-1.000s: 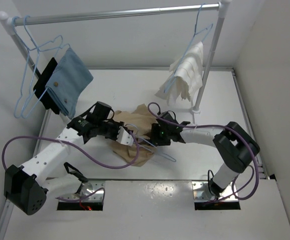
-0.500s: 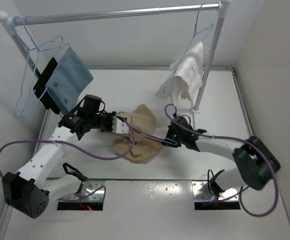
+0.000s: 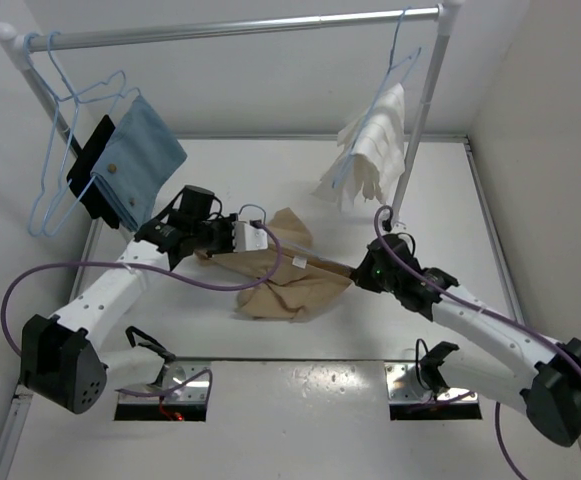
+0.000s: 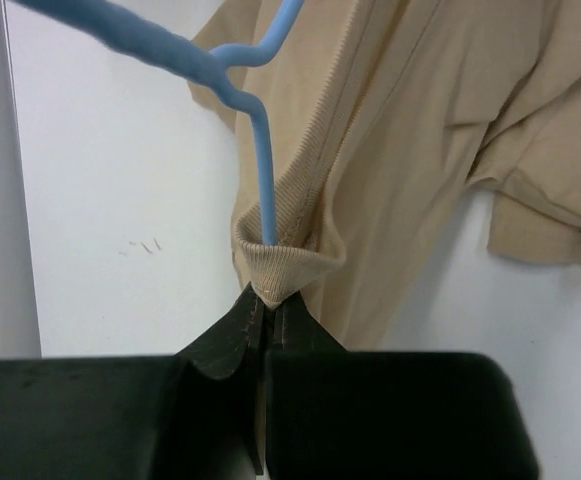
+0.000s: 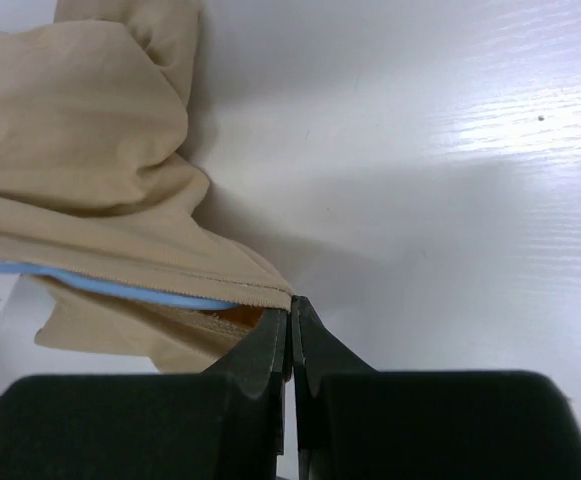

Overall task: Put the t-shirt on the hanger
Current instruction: Place tshirt on hanger

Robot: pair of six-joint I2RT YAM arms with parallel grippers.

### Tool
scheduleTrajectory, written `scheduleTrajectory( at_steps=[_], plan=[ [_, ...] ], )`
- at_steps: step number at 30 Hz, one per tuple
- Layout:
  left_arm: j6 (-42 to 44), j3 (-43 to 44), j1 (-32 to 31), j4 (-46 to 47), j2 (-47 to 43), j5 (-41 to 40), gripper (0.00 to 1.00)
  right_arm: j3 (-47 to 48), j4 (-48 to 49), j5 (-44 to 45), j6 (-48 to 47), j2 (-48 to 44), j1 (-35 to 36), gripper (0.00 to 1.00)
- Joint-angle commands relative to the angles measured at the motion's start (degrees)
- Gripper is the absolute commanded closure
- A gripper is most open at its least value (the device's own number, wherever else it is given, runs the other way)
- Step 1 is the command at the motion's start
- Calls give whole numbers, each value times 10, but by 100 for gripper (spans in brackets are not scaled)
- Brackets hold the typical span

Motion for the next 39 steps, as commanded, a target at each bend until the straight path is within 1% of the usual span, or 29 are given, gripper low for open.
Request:
scheduleTrajectory(
  at_steps=[1, 3, 5, 7, 10, 13, 16, 18, 23, 26, 29, 30, 31, 32, 33, 35, 36, 39],
  plan=[
    [-9, -1, -1, 37, 5, -101, 100, 22, -82, 60, -29, -37, -7, 100],
    [-29, -1, -1, 53, 5, -124, 100, 30, -89, 60, -45, -42, -7, 100],
    [-48, 10, -1, 53, 16, -129, 100, 45, -110, 48, -57, -34, -7, 100],
    [-48, 15, -1, 53, 24, -140, 100, 55, -115, 48, -75, -27, -7, 100],
    [-7, 2, -12, 53, 17, -146, 100, 78, -114, 43, -98, -26, -7, 100],
    [21, -14, -48, 53, 4, -160, 100, 108, -91, 19, -137, -3, 4, 100],
    [11, -23, -91, 53, -2, -168, 100, 148, -77, -50, -166, 44, 4, 100],
    [-8, -16, -120, 53, -2, -155, 100, 174, -61, -75, -178, 63, 9, 100],
    [-76, 3, -157, 53, -2, -105, 100, 192, -10, -150, -198, 76, 22, 100],
    [-98, 3, -172, 53, -2, -87, 100, 192, 9, -198, -213, 70, 33, 100],
    [-98, 3, -178, 53, -13, -51, 100, 186, 8, -210, -230, 57, 33, 100],
    [-98, 3, -178, 53, -13, -32, 100, 186, -2, -210, -246, 57, 33, 85],
    [-98, 3, -178, 53, -20, -22, 100, 186, -31, -201, -256, 57, 33, 73],
    [-98, 3, -178, 53, -20, -13, 100, 193, -47, -195, -265, 57, 33, 64],
    [-98, 3, -178, 59, -29, 1, 100, 205, -62, -190, -286, 50, 33, 51],
    [-85, -3, -178, 59, -38, 10, 100, 220, -93, -190, -308, 44, 33, 44],
    [-80, -9, -172, 64, -45, 16, 100, 221, -99, -198, -329, 39, 33, 40],
    [-80, -14, -172, 64, -45, 21, 100, 236, -105, -217, -351, 23, 33, 32]
  ],
)
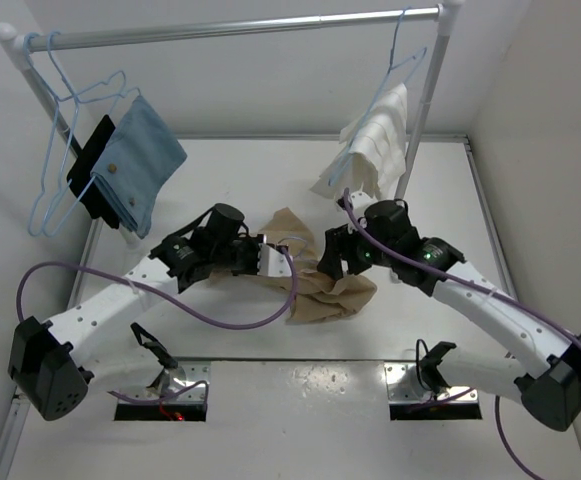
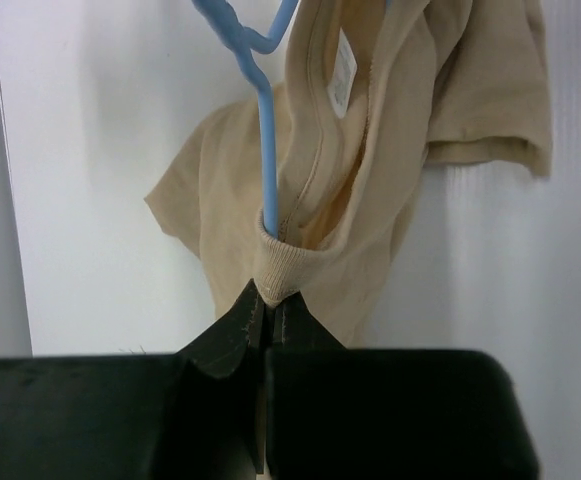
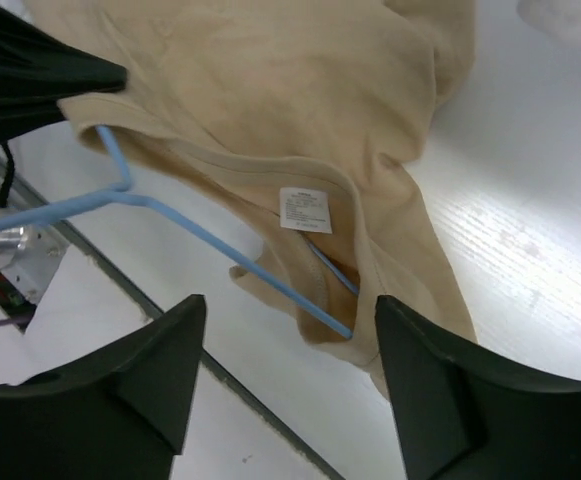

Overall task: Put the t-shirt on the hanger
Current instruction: Place tshirt on hanger

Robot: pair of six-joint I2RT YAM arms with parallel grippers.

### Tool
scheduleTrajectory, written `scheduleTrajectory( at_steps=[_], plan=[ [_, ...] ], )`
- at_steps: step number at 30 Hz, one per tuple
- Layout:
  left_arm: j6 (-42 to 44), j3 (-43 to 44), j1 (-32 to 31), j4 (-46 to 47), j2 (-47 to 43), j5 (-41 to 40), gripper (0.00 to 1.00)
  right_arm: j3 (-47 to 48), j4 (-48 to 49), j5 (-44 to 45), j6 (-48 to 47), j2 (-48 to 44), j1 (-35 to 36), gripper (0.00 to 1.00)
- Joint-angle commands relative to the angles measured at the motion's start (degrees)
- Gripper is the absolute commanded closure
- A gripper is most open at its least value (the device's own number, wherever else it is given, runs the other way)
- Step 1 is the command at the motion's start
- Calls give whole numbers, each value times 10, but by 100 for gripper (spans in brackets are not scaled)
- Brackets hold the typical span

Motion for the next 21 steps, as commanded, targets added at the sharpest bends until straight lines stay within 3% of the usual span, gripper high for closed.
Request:
scheduleTrajectory(
  at_steps=[1, 4, 13, 16, 19, 20, 21],
  plan=[
    [2, 6, -2, 21, -16, 49, 100, 40, -11, -43, -64, -25, 5, 28],
    [-4, 0, 3, 27, -21, 78, 100, 40, 2, -91, -84, -20, 5, 23],
    [-26, 0, 33, 32, -47, 113, 100, -9, 80, -124, -113, 26, 10, 23],
    [-38, -6, 45, 32, -47, 123, 100, -39, 146, -100, -101, 33, 10, 28],
    [-50, -6, 52, 32, -52, 130, 100, -50, 205, -77, -76, 49, 10, 45],
    [-50, -6, 58, 32, -52, 136, 100, -50, 211, -77, -68, 54, 10, 63],
    [-50, -6, 58, 32, -52, 136, 100, -43, 211, -71, -68, 54, 10, 71]
  ],
)
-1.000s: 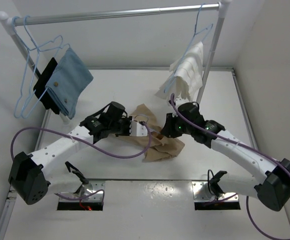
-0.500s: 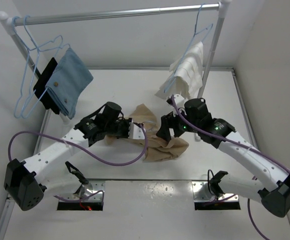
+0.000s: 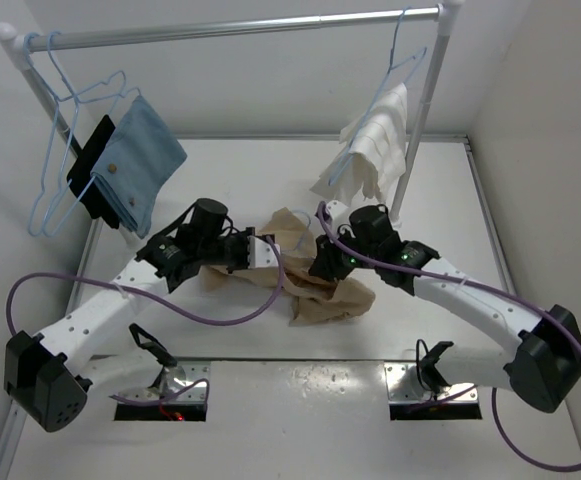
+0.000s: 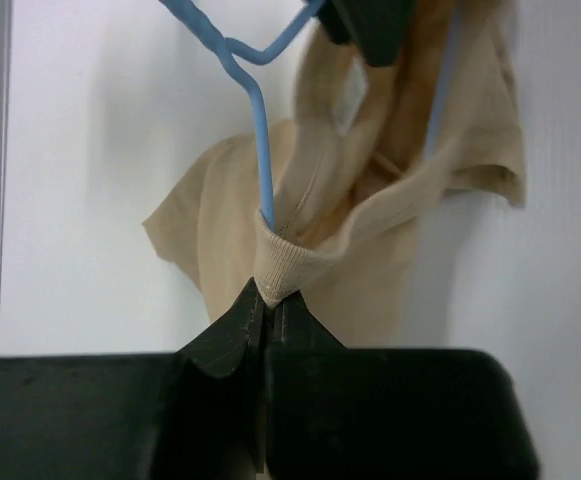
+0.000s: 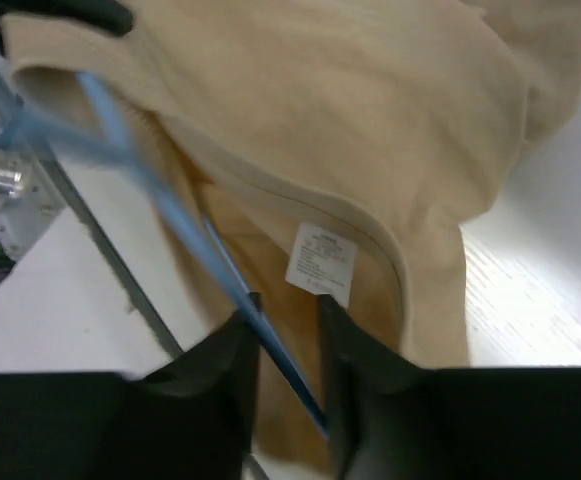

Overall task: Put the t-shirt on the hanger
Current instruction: Place tshirt on hanger

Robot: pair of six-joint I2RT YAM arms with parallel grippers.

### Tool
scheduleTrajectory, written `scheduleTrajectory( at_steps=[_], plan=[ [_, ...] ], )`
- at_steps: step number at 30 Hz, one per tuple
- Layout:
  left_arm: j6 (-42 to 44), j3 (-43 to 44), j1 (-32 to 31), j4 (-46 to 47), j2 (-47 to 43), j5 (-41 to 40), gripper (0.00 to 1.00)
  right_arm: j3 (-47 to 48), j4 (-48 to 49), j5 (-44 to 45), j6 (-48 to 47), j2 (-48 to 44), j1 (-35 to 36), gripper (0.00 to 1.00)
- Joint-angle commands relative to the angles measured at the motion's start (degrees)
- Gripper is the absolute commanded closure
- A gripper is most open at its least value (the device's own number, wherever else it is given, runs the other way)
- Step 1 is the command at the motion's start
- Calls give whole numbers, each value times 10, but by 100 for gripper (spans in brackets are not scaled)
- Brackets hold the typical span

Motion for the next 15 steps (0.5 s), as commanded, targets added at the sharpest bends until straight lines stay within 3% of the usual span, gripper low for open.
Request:
scheduleTrajectory(
  at_steps=[1, 2, 4, 12, 15],
  plan=[
    [-26, 1, 26, 28, -19, 39, 100, 10, 84, 17, 18, 0, 3, 78],
    [-26, 1, 34, 28, -19, 39, 100, 10, 79, 24, 23, -10, 3, 92],
    [-26, 1, 64, 21, -12, 39, 100, 3, 72, 40, 23, -45, 3, 100],
    [-26, 27, 153, 14, 47, 46, 100, -16, -4, 68, -3, -146, 3, 100],
    [-32, 42, 166, 14, 60, 64, 90, -11, -4, 68, -3, -153, 3, 100]
  ],
)
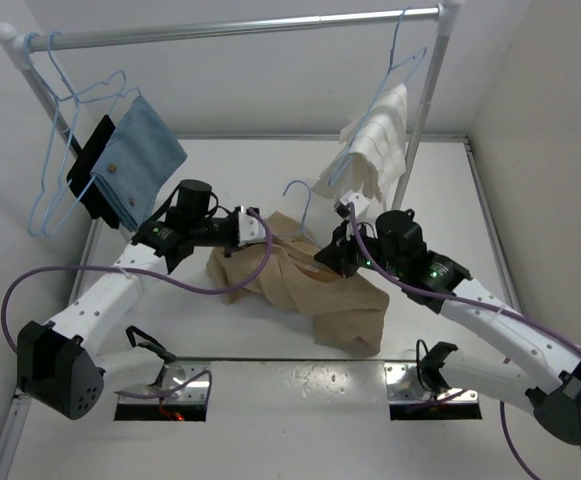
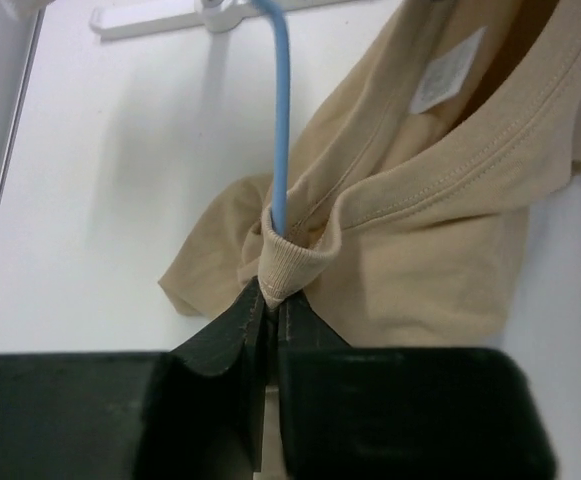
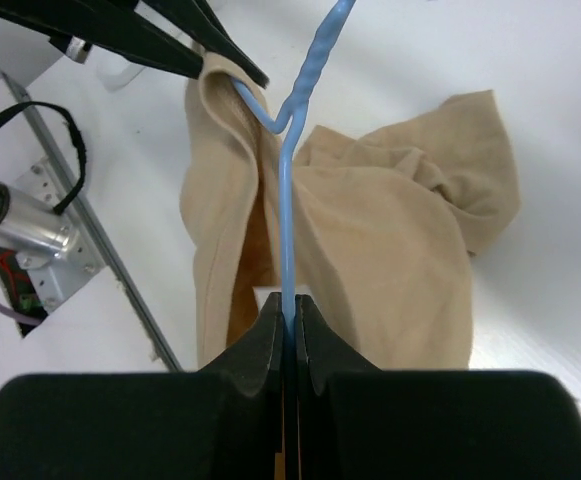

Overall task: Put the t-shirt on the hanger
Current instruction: Place tshirt on hanger

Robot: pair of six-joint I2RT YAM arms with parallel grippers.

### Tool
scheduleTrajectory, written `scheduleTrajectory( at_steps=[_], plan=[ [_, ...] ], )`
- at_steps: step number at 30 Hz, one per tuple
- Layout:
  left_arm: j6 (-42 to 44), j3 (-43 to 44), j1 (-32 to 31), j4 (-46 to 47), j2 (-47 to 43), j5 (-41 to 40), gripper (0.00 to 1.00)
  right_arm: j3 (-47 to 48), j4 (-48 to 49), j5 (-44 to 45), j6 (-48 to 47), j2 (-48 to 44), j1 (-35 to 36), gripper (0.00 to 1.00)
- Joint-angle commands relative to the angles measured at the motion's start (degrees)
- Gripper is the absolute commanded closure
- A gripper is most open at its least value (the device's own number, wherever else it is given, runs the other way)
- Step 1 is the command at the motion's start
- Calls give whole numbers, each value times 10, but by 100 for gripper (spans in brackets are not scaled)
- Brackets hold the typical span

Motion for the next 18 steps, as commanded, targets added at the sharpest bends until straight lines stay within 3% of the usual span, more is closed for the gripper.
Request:
scheduleTrajectory(
  at_steps=[1, 5, 7, 12, 13, 14, 15, 18],
  plan=[
    [-4, 14, 56, -32, 12, -80, 88, 6, -50, 47, -8, -40, -14, 100],
    [18, 14, 70, -32, 17, -110, 86, 16, -55, 59, -20, -51, -14, 100],
    [34, 14, 78, -40, 24, -115, 80, 22, -55, 64, -31, -51, -14, 100],
    [2, 42, 84, -51, 29, -77, 36, 42, -55, 58, -31, -44, -14, 100],
    [-26, 51, 84, -51, 35, -66, 32, 48, -46, 52, -31, -37, -9, 100],
    [-47, 61, 84, -51, 35, -46, 19, 55, -40, 51, -31, -37, -9, 100],
    [-68, 85, 84, -51, 35, -38, 13, 55, -28, 51, -25, -32, -9, 100],
    [-142, 120, 89, -51, 41, -23, 12, 80, -28, 51, -25, -19, 5, 100]
  ],
)
